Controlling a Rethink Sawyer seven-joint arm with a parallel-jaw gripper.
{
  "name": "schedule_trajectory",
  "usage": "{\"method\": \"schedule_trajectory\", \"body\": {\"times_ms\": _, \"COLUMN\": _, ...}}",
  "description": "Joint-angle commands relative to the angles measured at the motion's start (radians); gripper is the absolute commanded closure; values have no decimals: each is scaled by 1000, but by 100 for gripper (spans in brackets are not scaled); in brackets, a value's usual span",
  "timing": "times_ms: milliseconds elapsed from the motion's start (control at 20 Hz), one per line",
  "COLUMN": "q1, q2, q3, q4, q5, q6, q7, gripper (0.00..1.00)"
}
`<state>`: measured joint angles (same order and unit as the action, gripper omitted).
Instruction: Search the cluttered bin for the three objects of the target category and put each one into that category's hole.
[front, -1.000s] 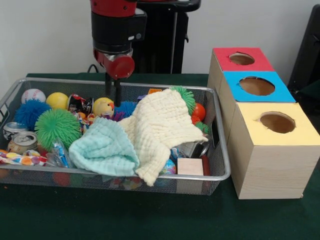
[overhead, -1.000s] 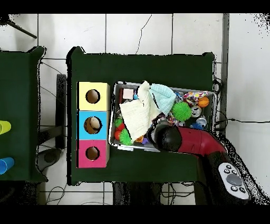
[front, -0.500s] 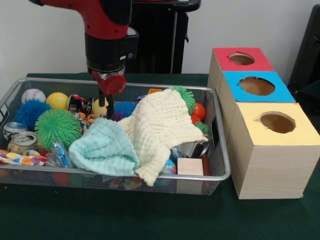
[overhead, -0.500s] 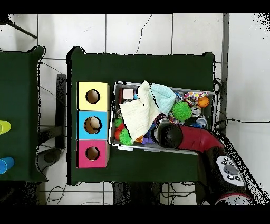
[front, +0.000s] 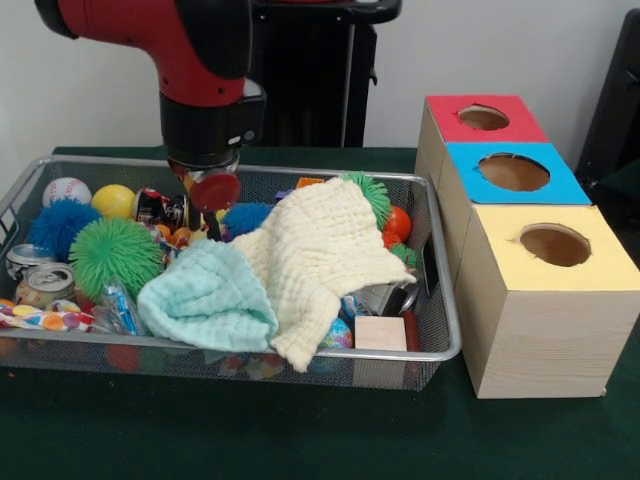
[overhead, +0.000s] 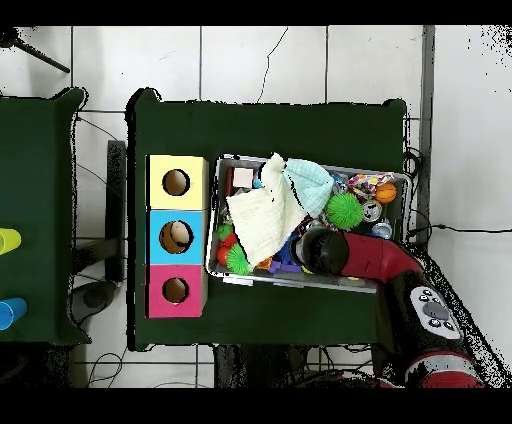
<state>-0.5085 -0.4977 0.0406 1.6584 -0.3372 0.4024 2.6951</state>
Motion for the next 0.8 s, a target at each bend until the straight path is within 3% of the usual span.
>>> {"method": "schedule_trajectory", "body": {"times_ms": 50, "q1": -13, "q2": 7, "q3": 29, "q4": -13, "q5": -5, "q6": 101, "q7": -68, "gripper": 0}}
{"method": "schedule_trajectory", "body": {"times_ms": 600, "q1": -42, "q2": -147, "q3": 77, "q4": 53, "q5": 50, "q6": 333, "q7": -129, "gripper": 0}}
{"method": "schedule_trajectory", "body": {"times_ms": 800, "q1": -70, "q2": -132, "q3": 108, "q4": 82, "q5": 50, "q6": 298, "q7": -128, "gripper": 0}}
